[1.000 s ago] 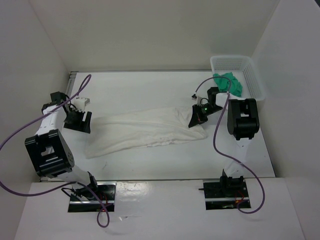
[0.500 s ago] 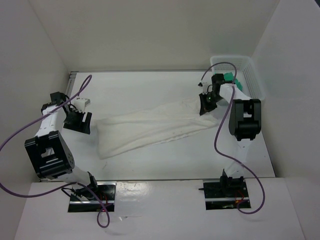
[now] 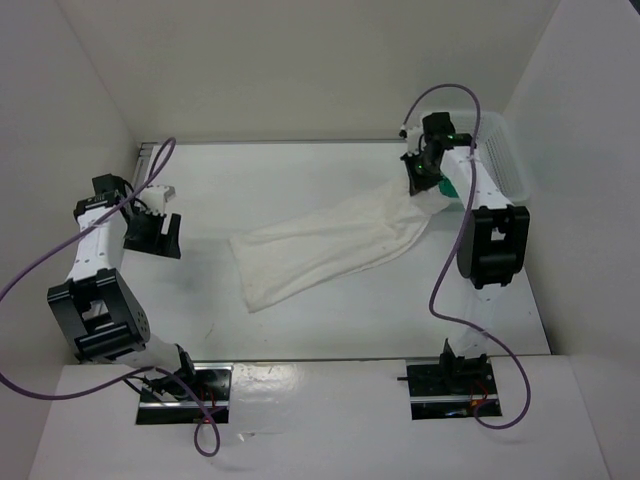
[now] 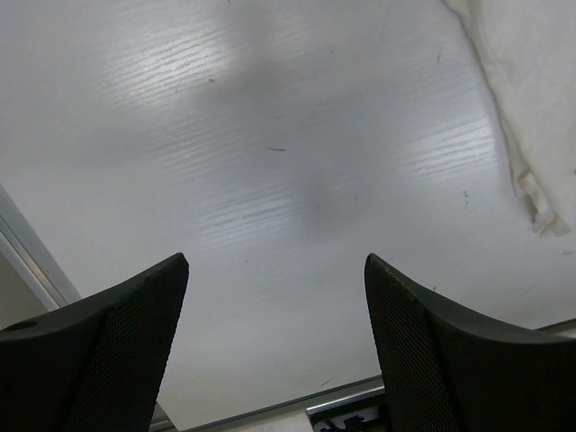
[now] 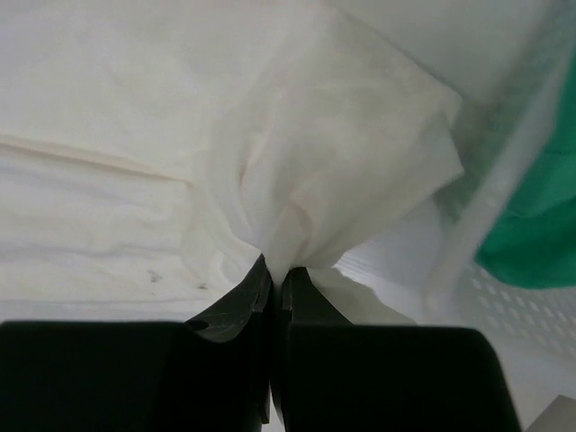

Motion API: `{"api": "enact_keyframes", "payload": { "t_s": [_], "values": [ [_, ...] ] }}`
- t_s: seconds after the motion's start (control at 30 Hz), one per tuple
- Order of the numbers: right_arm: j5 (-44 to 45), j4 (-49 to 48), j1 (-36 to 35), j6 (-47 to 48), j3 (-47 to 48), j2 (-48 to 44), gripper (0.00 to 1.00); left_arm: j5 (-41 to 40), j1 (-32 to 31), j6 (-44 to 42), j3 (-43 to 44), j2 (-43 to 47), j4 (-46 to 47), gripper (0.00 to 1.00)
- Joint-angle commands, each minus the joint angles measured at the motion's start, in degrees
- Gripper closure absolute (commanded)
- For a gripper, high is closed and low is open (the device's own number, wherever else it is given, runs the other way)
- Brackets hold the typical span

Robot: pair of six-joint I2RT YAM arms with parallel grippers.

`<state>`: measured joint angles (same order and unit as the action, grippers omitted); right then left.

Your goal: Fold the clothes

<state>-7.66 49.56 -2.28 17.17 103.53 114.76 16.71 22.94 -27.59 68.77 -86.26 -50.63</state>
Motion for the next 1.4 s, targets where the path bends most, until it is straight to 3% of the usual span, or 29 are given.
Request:
{"api": "enact_keyframes", "payload": {
  "t_s": [0.0,0.47,0.83,1.37],
  "values": [
    [1.6,3.6,-6.1,-1.7,3.3,-4.5,1.00,4.7,-0.2,2.6,3.6,2.8,-2.8,0.14],
    [4.0,7.9,-27.1,-4.9,8.8,-4.5,1.00,10.8,-1.8,7.9,2.2,10.5,-5.7,0.08],
    [-1.0,13.2,-34.4,-3.8,16.7,-0.9,1.00,13.7,-2.9,11.9,-0.1,12.3,-2.1,0.06],
    [-3.5,12.1,-42.6,-4.9,22.1,8.7,1.00,15.1,-2.4,16.1,-1.8,15.3,4.4,0.03]
  ]
}}
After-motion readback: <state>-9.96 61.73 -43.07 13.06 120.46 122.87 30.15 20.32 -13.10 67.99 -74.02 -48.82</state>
